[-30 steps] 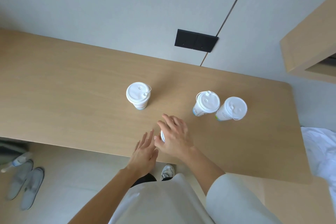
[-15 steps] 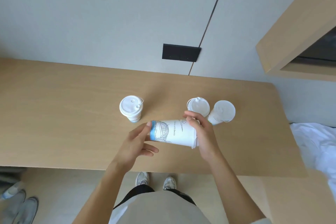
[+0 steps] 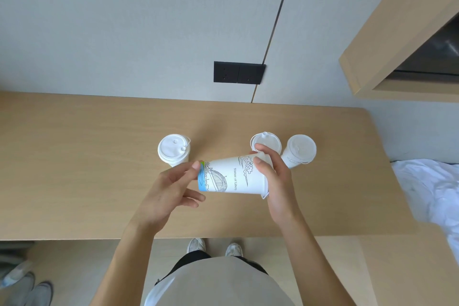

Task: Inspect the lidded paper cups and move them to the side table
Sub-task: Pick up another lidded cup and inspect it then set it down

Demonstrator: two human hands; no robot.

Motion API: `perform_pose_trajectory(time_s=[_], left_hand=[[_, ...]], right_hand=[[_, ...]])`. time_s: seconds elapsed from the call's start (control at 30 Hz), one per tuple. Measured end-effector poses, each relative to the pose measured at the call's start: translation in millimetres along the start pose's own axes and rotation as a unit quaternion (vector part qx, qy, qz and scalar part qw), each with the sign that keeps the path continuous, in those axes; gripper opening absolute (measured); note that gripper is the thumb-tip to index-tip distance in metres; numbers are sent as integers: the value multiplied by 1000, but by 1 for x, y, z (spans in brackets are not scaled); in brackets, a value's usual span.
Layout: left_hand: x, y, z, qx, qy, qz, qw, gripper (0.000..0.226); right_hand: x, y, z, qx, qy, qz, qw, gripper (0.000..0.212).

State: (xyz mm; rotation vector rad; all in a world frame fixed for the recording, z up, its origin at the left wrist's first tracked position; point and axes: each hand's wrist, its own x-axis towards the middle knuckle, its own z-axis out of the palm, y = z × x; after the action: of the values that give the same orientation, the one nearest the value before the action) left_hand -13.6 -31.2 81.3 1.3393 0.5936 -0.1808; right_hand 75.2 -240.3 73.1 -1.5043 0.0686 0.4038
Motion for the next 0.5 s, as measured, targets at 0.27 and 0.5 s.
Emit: perform_pose_trajectory(time_s=[0.27, 0.5], left_hand=[[5, 2, -9, -11, -4, 18, 1000, 48], [8, 4, -9, 1, 6, 26, 1000, 35]], right_hand=[[-2, -3, 7, 8, 0, -4, 1000, 56], [2, -2, 8, 12, 4, 21, 1000, 48]])
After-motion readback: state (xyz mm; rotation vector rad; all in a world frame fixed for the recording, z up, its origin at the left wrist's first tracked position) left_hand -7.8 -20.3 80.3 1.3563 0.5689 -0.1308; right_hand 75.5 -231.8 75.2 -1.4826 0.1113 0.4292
